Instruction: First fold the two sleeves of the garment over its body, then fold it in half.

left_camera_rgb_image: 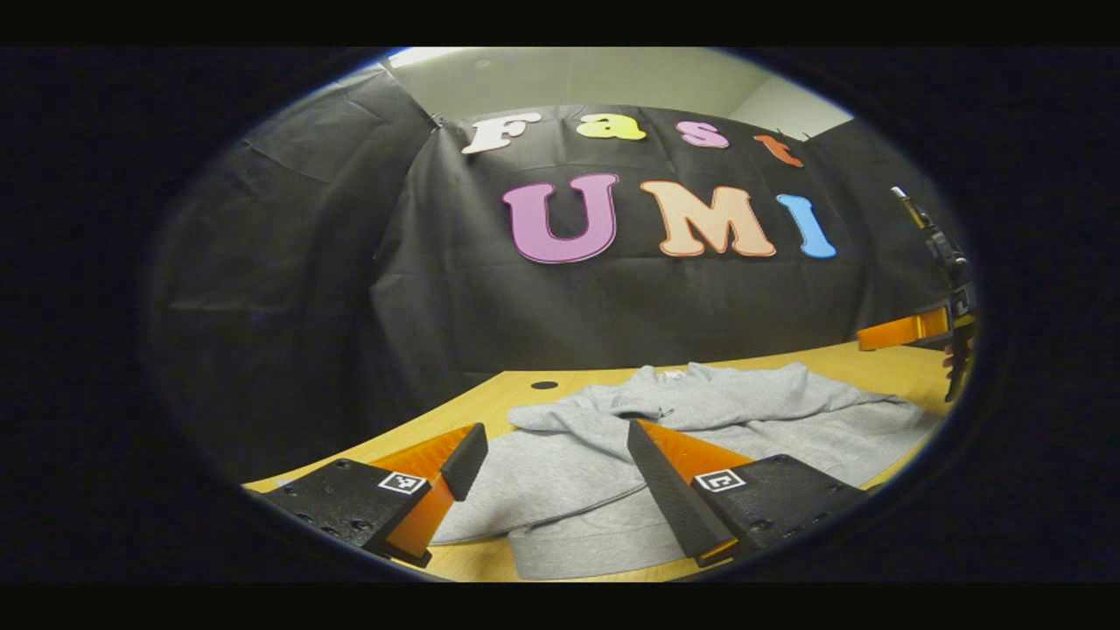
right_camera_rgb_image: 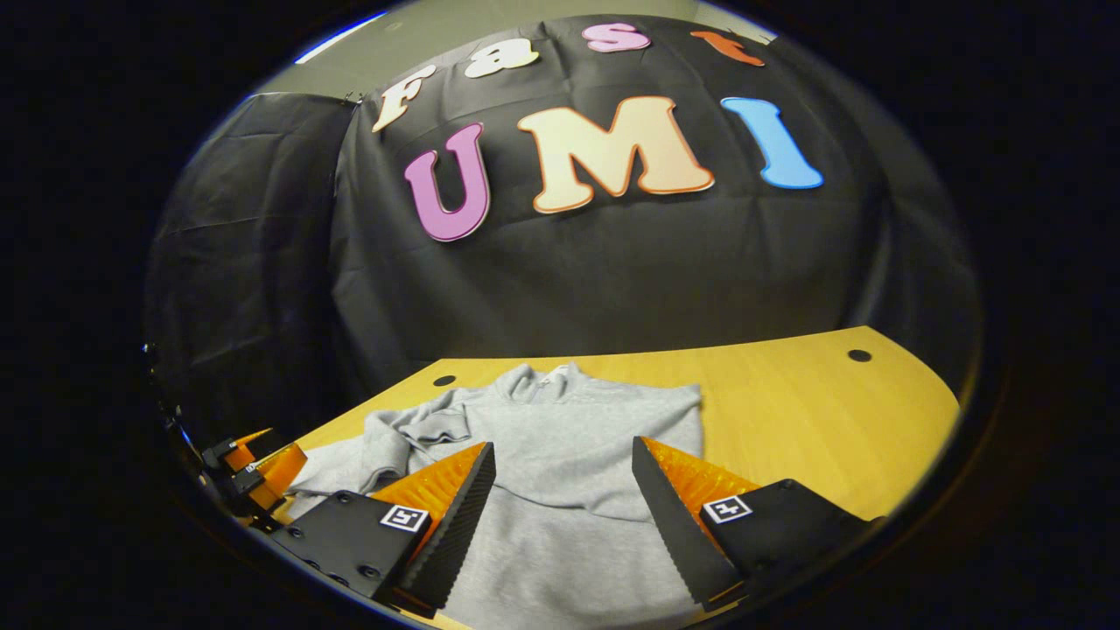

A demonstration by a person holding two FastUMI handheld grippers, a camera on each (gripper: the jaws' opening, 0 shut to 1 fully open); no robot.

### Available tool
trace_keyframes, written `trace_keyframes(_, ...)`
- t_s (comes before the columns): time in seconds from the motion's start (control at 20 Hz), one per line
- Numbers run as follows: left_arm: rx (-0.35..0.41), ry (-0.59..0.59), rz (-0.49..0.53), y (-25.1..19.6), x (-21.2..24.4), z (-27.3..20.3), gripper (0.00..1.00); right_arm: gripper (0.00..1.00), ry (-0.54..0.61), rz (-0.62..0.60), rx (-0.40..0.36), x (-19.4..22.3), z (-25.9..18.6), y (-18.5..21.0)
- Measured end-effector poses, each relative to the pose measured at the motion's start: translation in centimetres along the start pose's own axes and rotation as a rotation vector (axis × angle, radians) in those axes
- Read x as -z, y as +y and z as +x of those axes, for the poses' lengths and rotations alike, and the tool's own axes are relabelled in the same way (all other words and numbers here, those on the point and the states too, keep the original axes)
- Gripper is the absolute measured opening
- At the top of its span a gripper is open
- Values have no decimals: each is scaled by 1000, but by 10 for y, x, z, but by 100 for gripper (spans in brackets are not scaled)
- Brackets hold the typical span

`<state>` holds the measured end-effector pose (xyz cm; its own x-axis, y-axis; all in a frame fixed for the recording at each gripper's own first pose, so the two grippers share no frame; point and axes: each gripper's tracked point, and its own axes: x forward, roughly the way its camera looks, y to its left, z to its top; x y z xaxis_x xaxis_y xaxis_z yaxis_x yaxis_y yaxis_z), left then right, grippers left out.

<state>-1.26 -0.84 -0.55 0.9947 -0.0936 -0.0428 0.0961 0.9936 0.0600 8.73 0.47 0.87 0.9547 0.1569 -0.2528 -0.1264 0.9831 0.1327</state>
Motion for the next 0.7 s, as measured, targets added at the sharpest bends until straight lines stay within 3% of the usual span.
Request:
trace_keyframes(0.25,-24,89,81,40,-9,-7,97,98,-84,3,84,1,-42,-44)
trace_keyframes(0.4,-17,223,104,69,4,-22,100,97,-108,7,123,5,-58,-63)
trace_keyframes(0.7,-14,480,29,118,49,-45,98,97,-105,18,139,16,-76,-78)
